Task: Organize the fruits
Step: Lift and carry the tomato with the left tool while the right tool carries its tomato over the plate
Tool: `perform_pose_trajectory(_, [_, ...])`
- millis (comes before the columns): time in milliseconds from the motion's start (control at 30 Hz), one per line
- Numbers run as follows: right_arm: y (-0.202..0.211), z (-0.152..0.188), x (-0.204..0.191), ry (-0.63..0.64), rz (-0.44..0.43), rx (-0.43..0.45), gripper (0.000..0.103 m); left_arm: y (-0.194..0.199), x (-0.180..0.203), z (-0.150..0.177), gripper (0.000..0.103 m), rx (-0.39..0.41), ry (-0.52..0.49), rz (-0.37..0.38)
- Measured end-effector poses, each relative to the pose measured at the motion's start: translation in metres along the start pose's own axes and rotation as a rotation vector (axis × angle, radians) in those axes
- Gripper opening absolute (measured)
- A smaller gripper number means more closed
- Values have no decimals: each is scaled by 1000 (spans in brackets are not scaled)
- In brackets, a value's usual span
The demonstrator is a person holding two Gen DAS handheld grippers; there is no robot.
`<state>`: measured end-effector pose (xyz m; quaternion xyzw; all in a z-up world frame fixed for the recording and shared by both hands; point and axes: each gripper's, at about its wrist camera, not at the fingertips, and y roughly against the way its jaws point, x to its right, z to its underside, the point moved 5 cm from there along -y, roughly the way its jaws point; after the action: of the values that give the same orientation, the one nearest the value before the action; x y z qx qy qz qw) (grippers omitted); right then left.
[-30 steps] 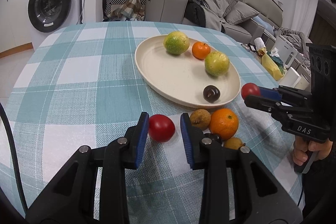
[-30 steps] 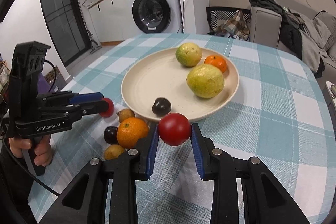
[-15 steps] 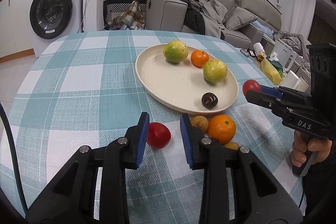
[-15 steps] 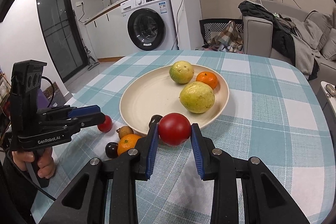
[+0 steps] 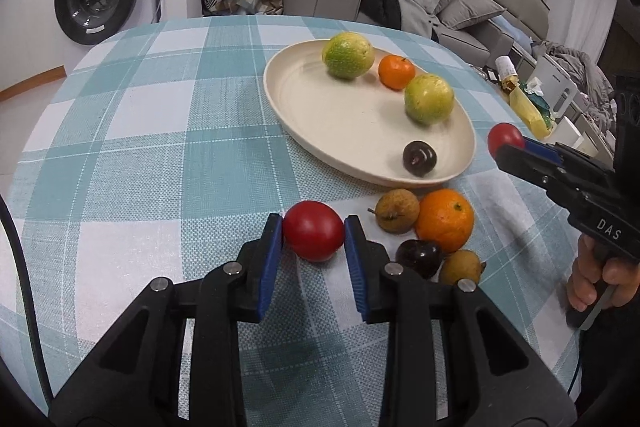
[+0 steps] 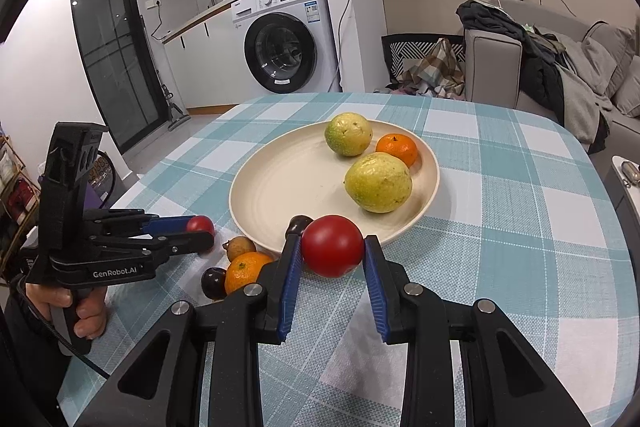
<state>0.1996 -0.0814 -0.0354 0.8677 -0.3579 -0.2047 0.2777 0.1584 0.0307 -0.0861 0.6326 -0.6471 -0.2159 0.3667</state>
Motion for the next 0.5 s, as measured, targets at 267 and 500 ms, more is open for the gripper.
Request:
perform_pose_trajectory(267, [3, -1, 4, -10, 6, 11, 32, 18, 11, -9, 28, 103, -22, 17])
perform_pose_trajectory(500, [3, -3, 6, -22, 0, 23, 32, 42, 14, -28, 28, 206, -16, 17])
